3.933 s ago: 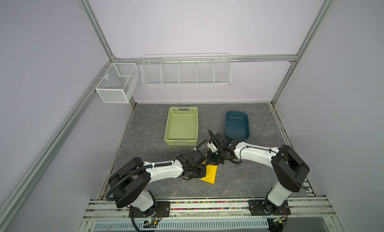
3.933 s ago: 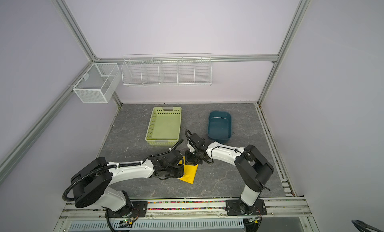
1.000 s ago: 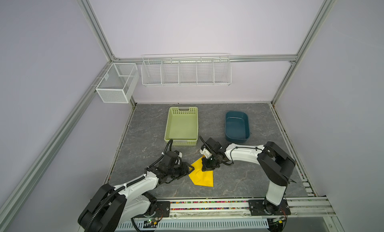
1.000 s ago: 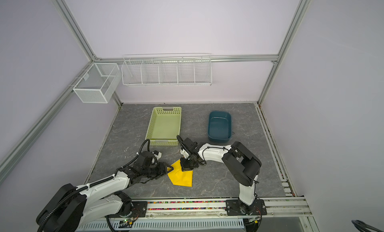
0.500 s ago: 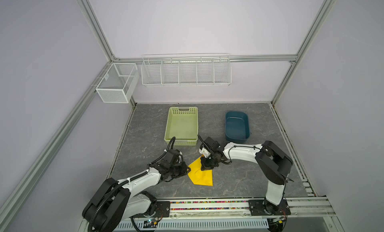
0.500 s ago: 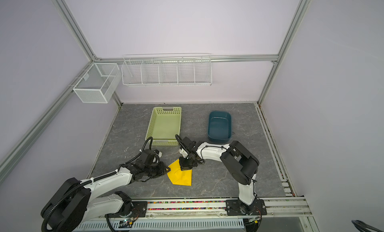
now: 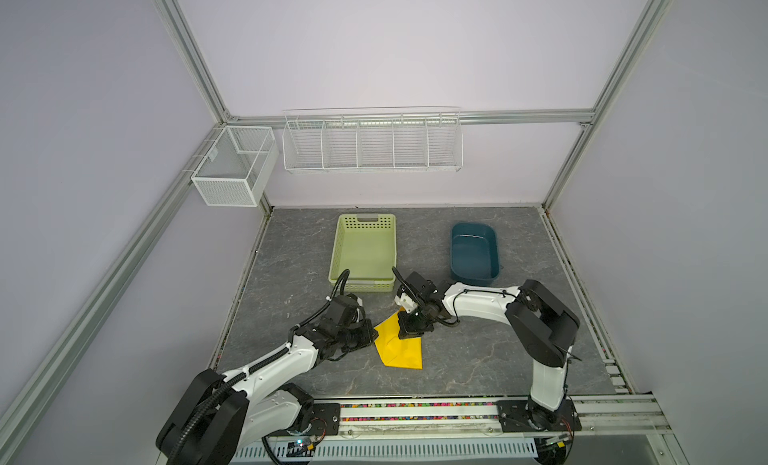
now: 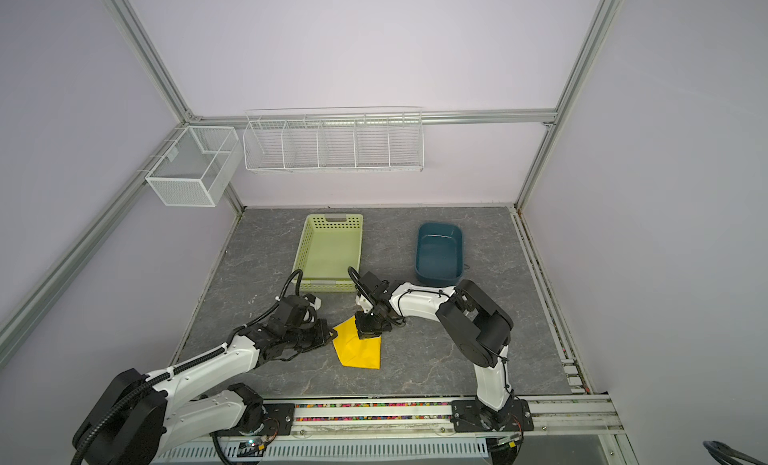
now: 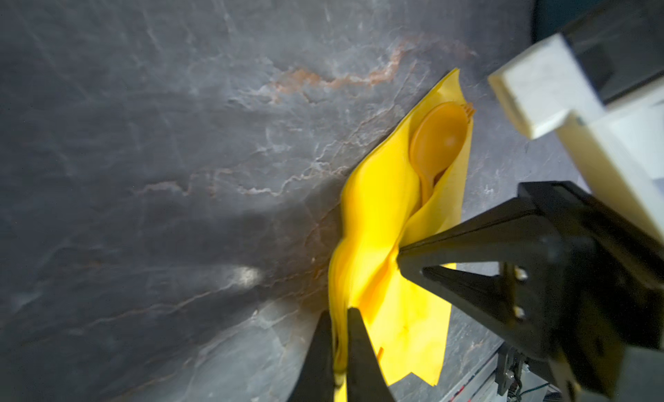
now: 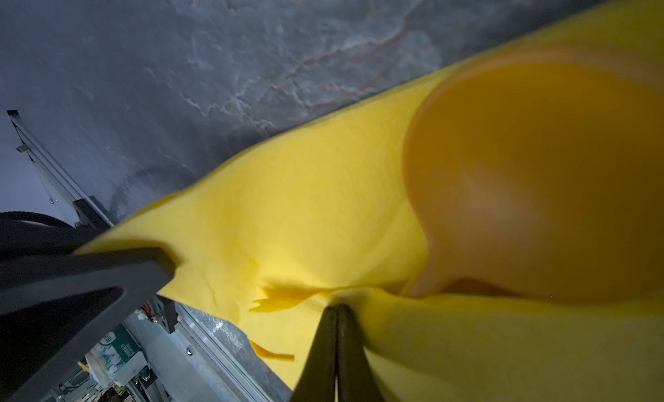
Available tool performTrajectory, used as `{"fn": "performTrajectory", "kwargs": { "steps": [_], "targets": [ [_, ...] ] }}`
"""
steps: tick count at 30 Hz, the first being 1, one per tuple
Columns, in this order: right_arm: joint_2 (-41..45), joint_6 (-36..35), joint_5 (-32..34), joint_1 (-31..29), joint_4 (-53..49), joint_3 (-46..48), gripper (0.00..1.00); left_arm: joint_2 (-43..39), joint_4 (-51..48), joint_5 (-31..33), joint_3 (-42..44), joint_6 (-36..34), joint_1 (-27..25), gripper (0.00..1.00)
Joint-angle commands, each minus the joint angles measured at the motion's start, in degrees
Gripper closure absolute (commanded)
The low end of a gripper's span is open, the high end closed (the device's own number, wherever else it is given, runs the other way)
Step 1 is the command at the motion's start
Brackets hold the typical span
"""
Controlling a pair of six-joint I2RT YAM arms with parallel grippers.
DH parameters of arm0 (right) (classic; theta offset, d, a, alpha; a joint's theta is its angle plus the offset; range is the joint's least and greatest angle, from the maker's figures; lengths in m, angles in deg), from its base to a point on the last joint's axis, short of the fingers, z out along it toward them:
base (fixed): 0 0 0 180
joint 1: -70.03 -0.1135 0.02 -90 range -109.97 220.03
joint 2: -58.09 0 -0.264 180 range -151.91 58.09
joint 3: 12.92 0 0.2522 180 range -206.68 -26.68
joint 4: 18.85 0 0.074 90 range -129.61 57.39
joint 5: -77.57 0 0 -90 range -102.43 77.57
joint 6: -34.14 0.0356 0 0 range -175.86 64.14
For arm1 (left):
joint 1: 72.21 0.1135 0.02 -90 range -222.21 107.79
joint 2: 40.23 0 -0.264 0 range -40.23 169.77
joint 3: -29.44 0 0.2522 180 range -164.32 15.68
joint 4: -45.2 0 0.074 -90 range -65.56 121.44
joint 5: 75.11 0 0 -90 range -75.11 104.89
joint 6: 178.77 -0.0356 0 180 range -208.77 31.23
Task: Place the utensils on the paper napkin and roll it up
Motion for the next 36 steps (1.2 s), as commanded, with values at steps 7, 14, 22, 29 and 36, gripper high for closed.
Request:
{"fn": "performTrajectory", "kwargs": {
  "steps": [7,14,22,29,36],
  "targets": [
    [-2.17,0.09,4.32,1.05,-1.29,1.99,0.94,1.6,8.94,-9.43,-1.35,0.88,0.11,0.9],
    [-2.17,0.23,3.82,1.06,-0.99,2.25,0.94,4.99,6.42,-7.95,-1.53,-2.21,0.05,0.76],
    [-2.23,0.16,3.59,1.04,-0.91,2.18,0.93,5.76,4.32,-6.31,0.05,-5.46,0.11,0.61],
    [-2.17,0.16,3.54,1.06,-0.93,2.38,0.93,7.27,7.55,-9.06,3.13,-5.16,0.11,0.54],
    [-2.09,0.17,3.41,1.06,-0.93,2.6,0.94,4.95,8.15,-8.76,4.54,-4.72,0.11,0.48]
  ]
}}
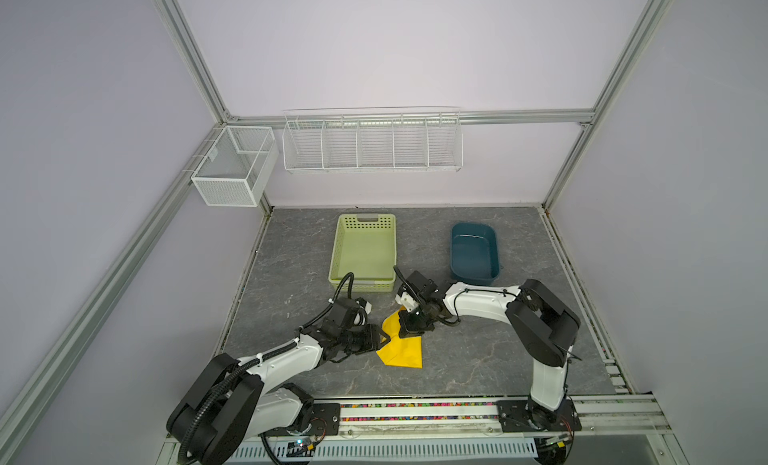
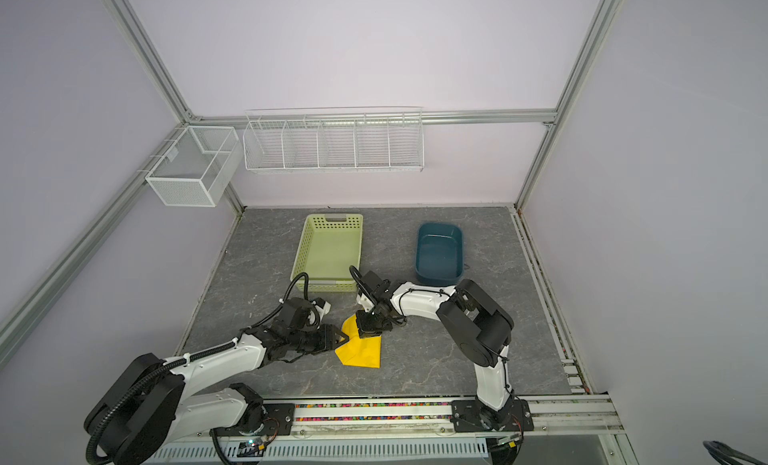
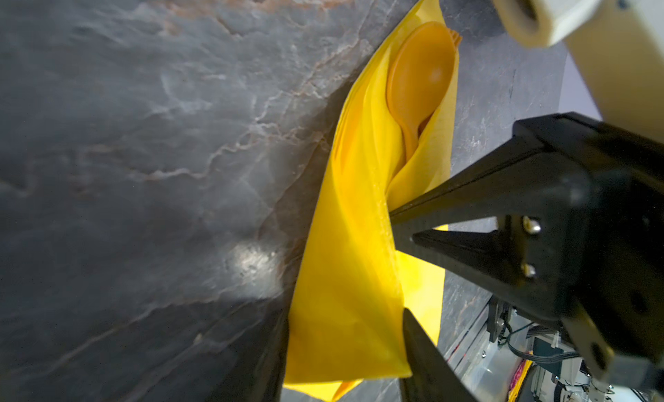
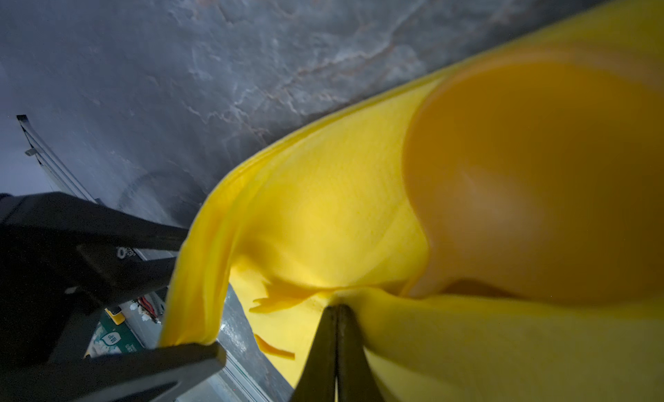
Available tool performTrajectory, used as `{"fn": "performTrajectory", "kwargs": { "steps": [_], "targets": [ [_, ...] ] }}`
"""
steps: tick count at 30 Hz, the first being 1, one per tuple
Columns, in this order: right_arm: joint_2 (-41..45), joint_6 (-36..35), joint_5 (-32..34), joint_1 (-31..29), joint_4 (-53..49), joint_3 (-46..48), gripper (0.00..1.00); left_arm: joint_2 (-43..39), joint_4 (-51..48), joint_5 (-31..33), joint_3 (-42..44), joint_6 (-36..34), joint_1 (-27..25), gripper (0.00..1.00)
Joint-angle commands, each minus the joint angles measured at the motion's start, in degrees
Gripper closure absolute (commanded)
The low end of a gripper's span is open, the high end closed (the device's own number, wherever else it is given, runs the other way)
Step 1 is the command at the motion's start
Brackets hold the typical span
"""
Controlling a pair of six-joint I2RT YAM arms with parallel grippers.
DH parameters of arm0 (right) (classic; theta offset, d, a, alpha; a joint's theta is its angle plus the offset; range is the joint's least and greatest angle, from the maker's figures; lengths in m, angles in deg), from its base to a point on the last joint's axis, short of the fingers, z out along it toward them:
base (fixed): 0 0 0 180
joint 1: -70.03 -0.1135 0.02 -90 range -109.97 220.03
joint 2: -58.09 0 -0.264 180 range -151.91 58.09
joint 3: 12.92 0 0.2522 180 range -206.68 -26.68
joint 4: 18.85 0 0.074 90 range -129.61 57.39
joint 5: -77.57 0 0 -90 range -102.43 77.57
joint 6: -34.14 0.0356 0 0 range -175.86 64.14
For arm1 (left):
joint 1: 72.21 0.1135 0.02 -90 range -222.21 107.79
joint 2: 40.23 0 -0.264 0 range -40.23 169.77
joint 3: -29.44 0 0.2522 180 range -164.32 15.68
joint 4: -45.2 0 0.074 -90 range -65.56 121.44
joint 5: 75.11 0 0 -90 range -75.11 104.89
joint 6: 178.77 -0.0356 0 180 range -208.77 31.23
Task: Place the utensils on the paper napkin and roll it up
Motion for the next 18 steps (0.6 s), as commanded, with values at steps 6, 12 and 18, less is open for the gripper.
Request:
{"fn": "performTrajectory", "kwargs": {
  "steps": [6,12,18],
  "targets": [
    [-2.22,0.21,3.98,0.47,-1.71,1.99,0.93,-5.07,-0.09,1.22,2.15,-0.12,0.07,0.39],
    [-2.34,0.26,3.94,0.42,-1.76,1.99,0.93,-2.53,3.38,-0.24,4.1,0.6,0.07,0.41],
    [-2.36,0.3,3.84,0.4,-1.59,2.08,0.93,1.37,9.2,-2.59,5.92,2.95,-0.44,0.46]
  ]
}}
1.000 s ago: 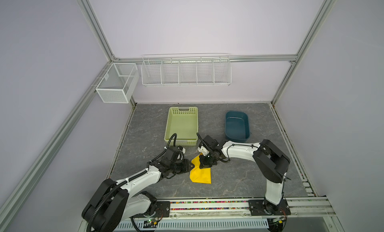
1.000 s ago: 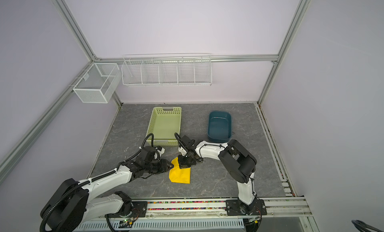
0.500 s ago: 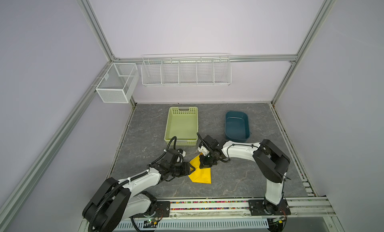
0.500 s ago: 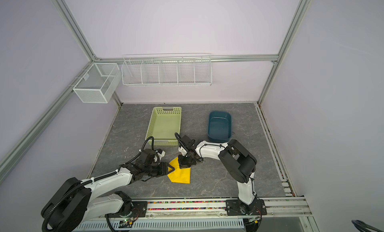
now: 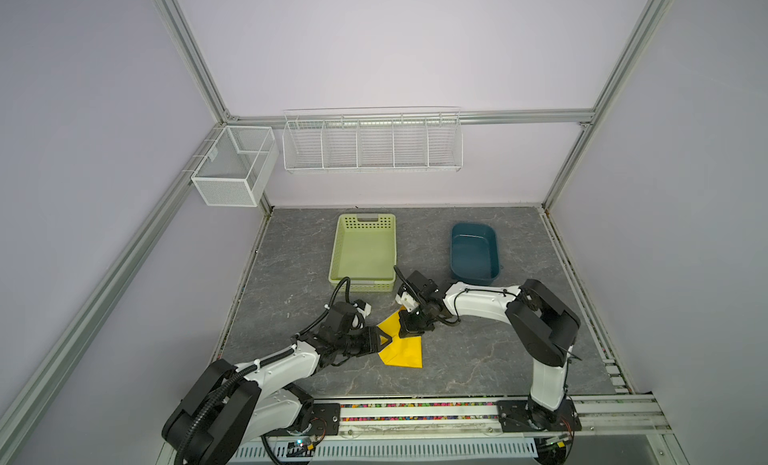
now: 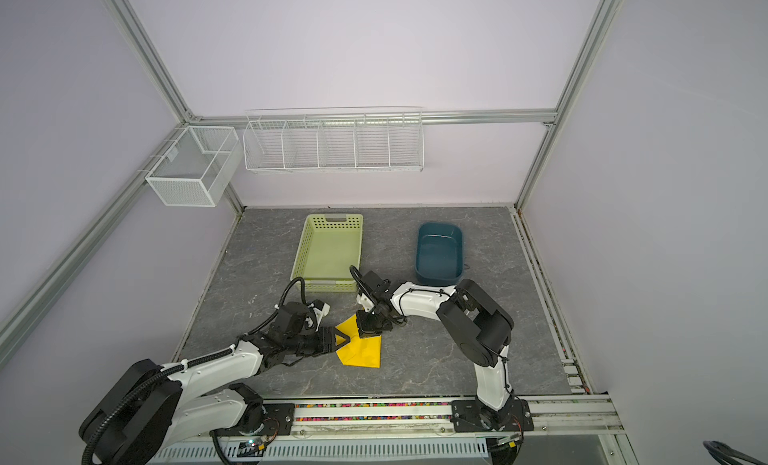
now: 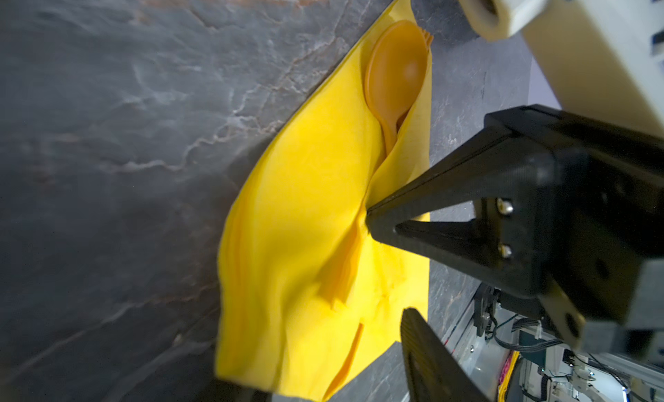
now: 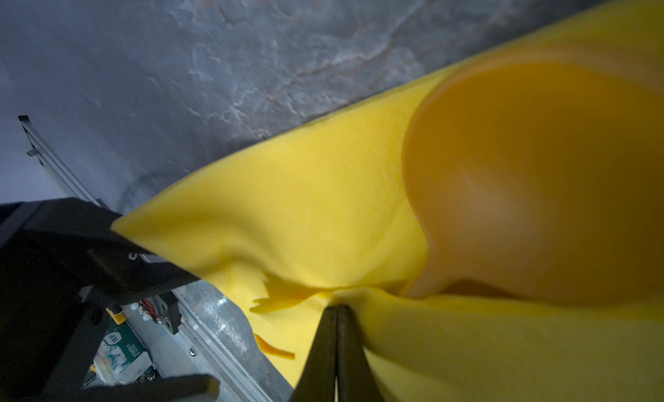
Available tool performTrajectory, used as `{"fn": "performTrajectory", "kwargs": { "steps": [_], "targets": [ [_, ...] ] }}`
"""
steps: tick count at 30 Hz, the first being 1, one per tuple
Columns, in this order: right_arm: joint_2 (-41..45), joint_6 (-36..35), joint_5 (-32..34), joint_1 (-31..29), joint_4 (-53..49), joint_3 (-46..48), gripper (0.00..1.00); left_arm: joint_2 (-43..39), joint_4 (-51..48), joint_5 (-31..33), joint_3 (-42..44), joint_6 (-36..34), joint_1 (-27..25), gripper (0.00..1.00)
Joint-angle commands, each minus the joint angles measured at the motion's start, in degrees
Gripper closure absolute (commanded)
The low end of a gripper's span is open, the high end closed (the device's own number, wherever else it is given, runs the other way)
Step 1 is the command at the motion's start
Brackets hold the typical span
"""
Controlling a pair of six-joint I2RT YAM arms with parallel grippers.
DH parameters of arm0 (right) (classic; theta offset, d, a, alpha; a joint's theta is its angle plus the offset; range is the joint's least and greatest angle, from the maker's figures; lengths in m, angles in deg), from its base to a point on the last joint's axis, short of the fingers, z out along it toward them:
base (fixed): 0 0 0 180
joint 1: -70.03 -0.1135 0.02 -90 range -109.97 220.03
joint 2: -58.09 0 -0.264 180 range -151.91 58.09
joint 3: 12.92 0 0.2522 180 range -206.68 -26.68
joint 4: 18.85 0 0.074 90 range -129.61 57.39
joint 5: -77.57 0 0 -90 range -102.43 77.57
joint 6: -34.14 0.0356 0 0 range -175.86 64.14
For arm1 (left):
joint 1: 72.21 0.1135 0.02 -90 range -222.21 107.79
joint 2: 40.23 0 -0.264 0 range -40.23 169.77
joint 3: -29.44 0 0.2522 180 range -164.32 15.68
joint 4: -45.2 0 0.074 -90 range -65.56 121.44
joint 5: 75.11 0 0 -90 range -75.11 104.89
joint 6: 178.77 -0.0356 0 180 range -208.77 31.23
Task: Place the utensils on the paper napkin and roll it up
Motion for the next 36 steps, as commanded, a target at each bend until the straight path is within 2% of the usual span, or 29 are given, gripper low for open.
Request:
{"fn": "performTrajectory", "kwargs": {
  "steps": [1,8,13,17,20,25,29,36],
  "targets": [
    [-2.35,0.27,3.96,0.35,-1.65,2.08,0.93,2.14,1.31,-0.11,1.99,1.39,-0.57,0.47],
    [-2.44,0.29,3.93,0.39,-1.65,2.12,0.94,2.3,0.51,2.3,2.36,1.64,-2.48,0.49],
    [-2.35,0.33,3.92,0.36,-1.73,2.17,0.93,-0.49,-7.54,10.12,1.46,1.55,-3.43,0.52],
    [-2.26,0.27,4.04,0.36,-1.73,2.25,0.93,-2.82,-8.57,10.92,1.92,1.76,-3.45,0.53],
    [-2.4,0.28,3.92,0.36,-1.74,2.17,0.93,-2.53,-8.58,10.8,1.83,1.73,-3.49,0.59],
    [-2.38,0.28,3.95,0.31,-1.69,2.17,0.93,-1.01,-7.04,9.46,0.91,2.05,-3.5,0.79],
    [-2.31,0.35,4.12,0.35,-1.58,2.47,0.94,-2.1,-6.76,8.3,-0.64,2.93,-3.59,0.91],
    [-2.44,1.61,4.49,0.38,-0.55,3.52,0.94,-7.78,-6.34,5.69,-3.32,5.84,-3.49,0.96]
  ]
}}
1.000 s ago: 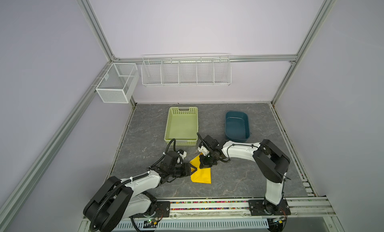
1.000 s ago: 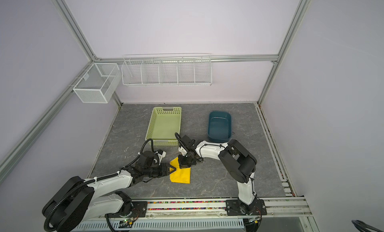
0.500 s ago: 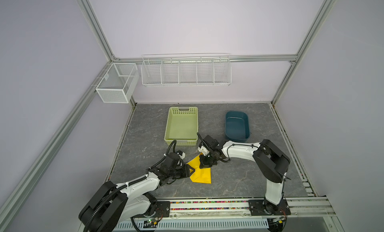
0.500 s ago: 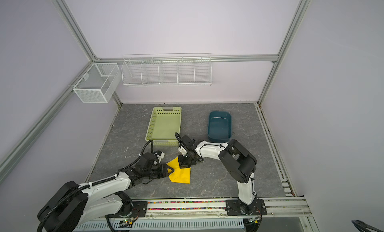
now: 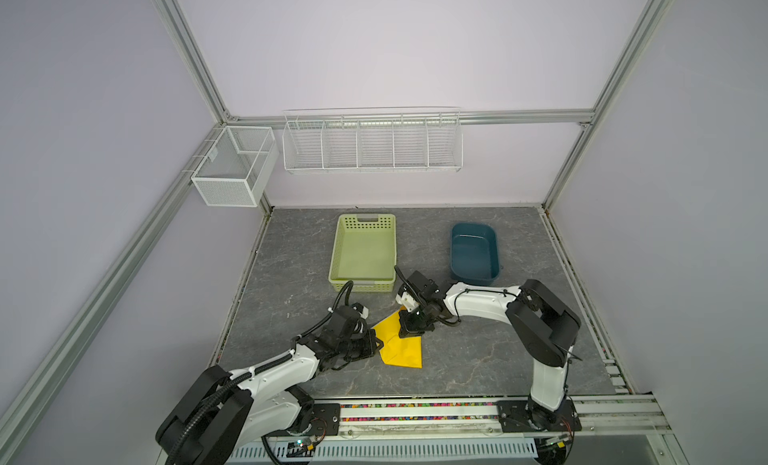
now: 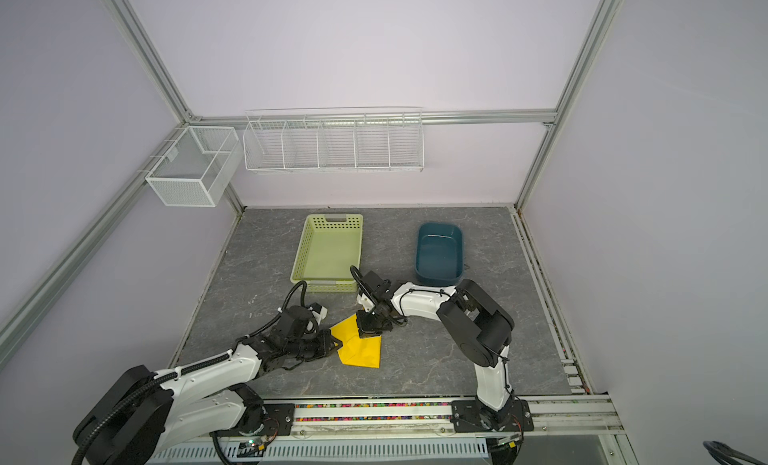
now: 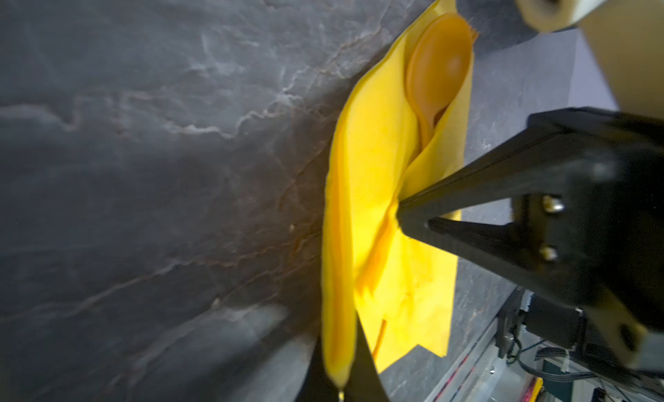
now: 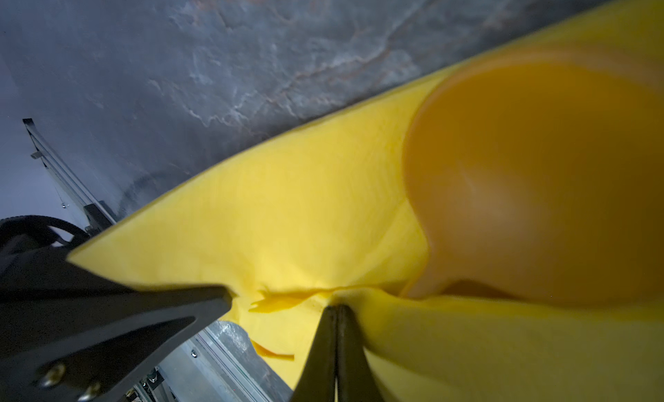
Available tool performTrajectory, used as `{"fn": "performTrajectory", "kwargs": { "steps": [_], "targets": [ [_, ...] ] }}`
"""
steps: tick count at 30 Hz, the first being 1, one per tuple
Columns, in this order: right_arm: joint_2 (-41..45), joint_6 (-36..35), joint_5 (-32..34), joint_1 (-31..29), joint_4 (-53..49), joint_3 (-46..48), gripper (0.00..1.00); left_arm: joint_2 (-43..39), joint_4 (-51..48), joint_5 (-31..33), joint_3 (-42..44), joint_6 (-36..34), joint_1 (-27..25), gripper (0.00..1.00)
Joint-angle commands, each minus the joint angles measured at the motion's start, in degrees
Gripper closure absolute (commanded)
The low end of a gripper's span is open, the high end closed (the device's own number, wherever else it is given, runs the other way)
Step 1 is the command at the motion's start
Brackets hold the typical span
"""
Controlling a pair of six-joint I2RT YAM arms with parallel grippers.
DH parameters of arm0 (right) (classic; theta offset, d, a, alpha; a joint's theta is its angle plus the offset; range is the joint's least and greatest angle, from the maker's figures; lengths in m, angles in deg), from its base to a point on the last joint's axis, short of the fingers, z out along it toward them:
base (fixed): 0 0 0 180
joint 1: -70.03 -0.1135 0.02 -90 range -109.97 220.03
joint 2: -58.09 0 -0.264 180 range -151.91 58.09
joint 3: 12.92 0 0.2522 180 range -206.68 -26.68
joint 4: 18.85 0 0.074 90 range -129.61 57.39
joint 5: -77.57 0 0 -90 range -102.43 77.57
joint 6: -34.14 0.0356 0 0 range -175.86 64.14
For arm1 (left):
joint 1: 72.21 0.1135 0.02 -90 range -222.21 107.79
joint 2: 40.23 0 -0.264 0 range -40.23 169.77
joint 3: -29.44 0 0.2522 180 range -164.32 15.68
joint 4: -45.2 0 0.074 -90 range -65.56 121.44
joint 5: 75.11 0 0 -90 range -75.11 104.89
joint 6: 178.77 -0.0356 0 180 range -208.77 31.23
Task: Place the utensils on the paper napkin and roll it up
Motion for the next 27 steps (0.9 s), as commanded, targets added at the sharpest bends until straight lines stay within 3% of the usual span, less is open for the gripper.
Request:
{"fn": "performTrajectory", "kwargs": {
  "steps": [1,8,14,18,27],
  "targets": [
    [-2.56,1.18,4.53,0.29,-1.25,3.0,0.94,-2.63,0.68,-1.86,-2.6,2.04,-0.13,0.96],
    [-2.7,1.4,4.48,0.36,-1.13,3.09,0.94,0.14,3.63,-4.5,-2.75,3.02,-0.13,0.95],
    [-2.59,1.19,4.53,0.36,-1.46,3.09,0.94,2.37,3.78,-4.15,-2.13,2.38,-0.21,0.69],
    [-2.66,1.13,4.53,0.32,-1.51,2.83,0.94,2.98,5.08,-3.8,-0.76,2.54,-0.72,0.57],
    [-2.78,1.04,4.29,0.33,-1.75,2.49,0.93,7.77,9.42,-3.75,1.01,3.75,-3.06,0.52]
  ]
}}
